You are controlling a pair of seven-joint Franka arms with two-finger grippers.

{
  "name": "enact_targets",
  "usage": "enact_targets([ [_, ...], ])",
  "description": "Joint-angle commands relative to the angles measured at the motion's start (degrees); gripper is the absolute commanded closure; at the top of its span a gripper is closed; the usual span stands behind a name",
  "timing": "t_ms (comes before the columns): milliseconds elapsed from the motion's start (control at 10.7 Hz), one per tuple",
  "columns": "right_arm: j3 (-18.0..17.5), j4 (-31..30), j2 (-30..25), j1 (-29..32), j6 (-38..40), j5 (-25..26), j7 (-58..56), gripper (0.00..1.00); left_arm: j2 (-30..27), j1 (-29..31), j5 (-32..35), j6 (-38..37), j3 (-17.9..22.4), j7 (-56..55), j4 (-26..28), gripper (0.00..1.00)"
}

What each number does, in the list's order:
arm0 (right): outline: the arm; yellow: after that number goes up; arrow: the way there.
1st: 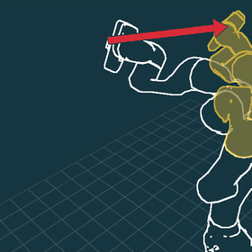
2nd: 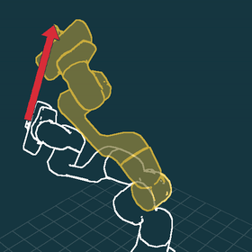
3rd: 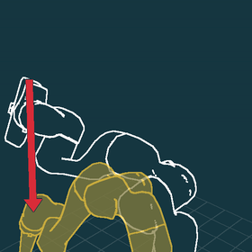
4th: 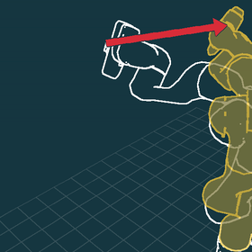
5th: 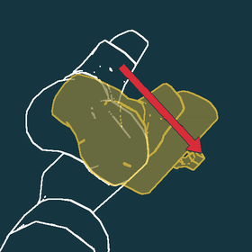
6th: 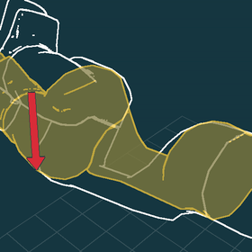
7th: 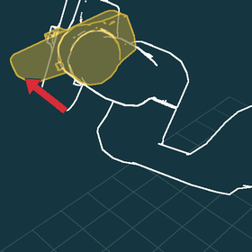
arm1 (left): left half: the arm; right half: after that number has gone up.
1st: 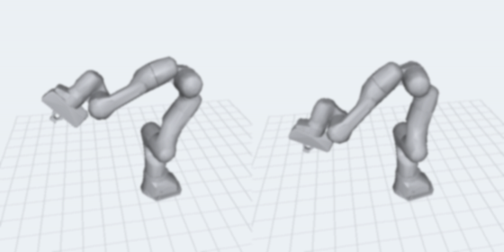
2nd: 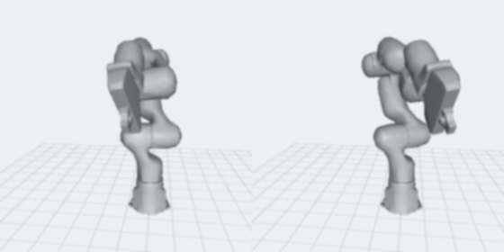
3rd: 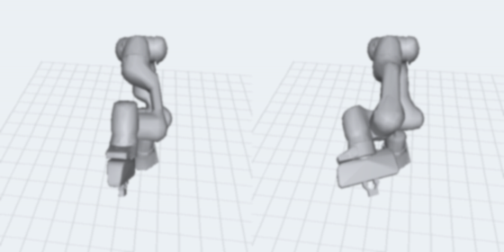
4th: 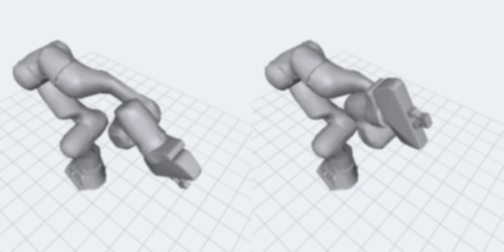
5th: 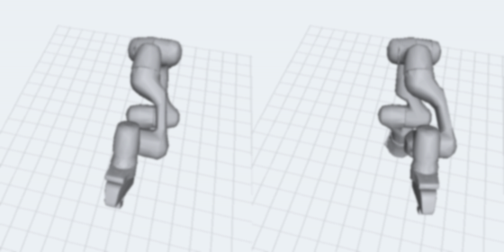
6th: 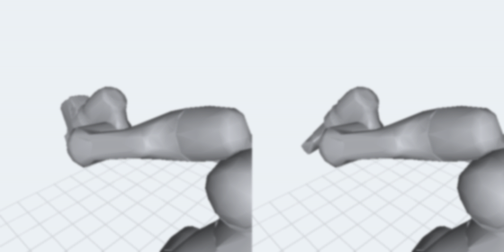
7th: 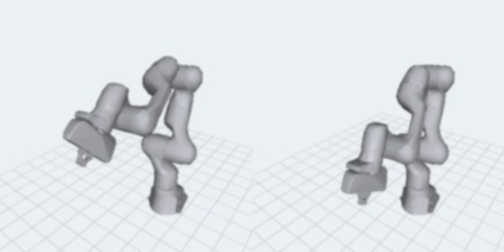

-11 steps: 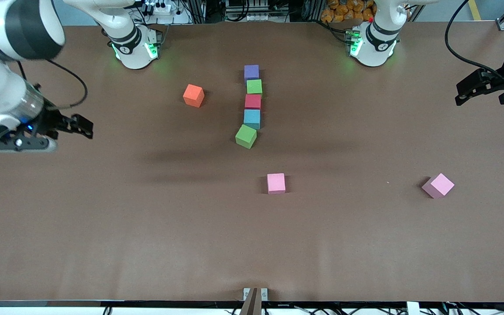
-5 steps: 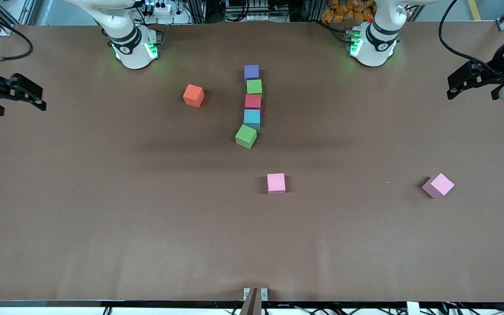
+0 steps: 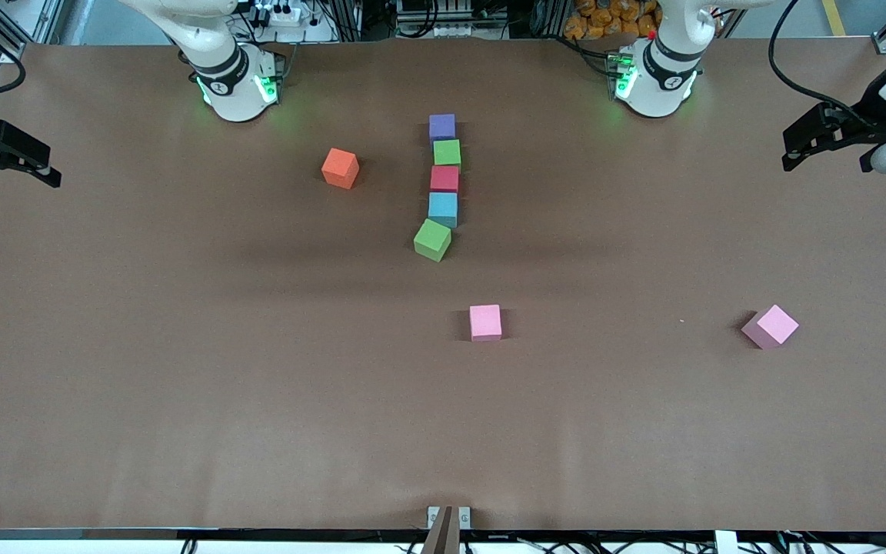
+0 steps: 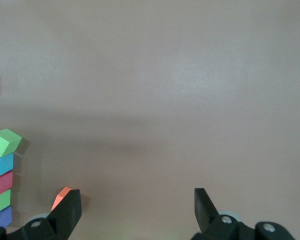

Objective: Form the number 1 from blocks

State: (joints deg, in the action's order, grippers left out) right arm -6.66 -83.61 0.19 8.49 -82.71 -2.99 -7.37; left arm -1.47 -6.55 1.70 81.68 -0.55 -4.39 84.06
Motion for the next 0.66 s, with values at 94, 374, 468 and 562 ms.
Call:
enact_targets([
  [94, -0.63, 1.34, 0.69, 0.56, 0.88, -0.7, 0.16, 0.0, -1.43, -0.13, -1.43, -0.64, 0.19, 1.23, 0.76, 0.0],
  [374, -0.63, 1.25, 0.69, 0.65, 0.97, -0.7, 0.16, 0.0, -1.43, -0.13, -1.34, -0.64, 0.19, 0.7, 0.49, 0.0],
  [468, -0.63, 1.17, 0.69, 0.65, 1.06, -0.61, 0.16, 0.0, -1.51, -0.13, -1.34, -0.64, 0.19, 0.7, 0.41, 0.0],
  [562, -0.63, 1.17, 0.69, 0.65, 0.97, -0.61, 0.16, 0.0, -1.6, -0.22, -1.43, -0.64, 0.19, 0.61, 0.41, 0.0],
])
